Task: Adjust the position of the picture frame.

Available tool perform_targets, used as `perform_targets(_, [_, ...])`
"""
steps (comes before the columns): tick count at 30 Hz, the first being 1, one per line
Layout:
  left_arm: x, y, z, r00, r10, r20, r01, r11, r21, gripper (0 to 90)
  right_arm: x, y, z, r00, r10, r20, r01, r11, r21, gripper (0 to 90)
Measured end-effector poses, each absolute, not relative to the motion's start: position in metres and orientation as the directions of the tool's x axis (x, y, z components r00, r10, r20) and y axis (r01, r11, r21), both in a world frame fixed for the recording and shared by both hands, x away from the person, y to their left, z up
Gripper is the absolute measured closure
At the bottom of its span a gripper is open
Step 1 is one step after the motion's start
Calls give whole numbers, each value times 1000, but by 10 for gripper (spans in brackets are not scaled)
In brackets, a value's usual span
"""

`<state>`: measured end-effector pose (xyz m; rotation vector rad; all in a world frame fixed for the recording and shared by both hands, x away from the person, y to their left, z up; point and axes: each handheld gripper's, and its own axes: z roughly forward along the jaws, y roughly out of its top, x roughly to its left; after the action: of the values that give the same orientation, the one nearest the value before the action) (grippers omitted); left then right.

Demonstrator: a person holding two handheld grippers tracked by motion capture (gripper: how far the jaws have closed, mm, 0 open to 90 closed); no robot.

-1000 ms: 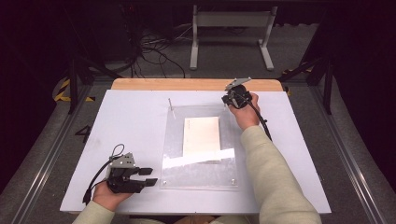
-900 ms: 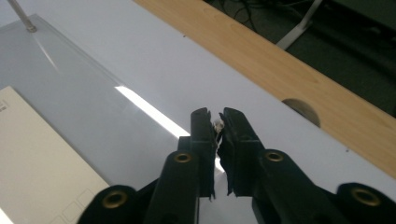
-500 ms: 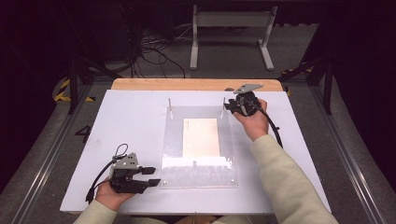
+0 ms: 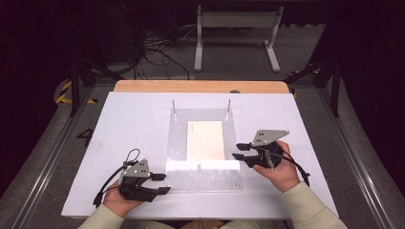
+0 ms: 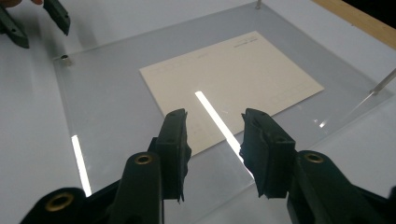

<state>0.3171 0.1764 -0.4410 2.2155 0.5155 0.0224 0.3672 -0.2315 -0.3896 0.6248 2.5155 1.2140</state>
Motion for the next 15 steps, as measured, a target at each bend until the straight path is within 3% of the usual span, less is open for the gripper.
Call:
perform_targets(5, [316,175,-441,918,361,-165,356,-566,743,500,345,-233,-402,-881,473,-32,269,555,788,582])
perform_targets(8, [316,175,-441,922,344,-177,355,-571,740,553,338,-233,-410,-888,460,-6,284,557,780,588])
perform_targets(15, [317,172,-445,923,337,-183,361,-601,713,551,325,-230,-428,-916,401,33,297,619,727,614])
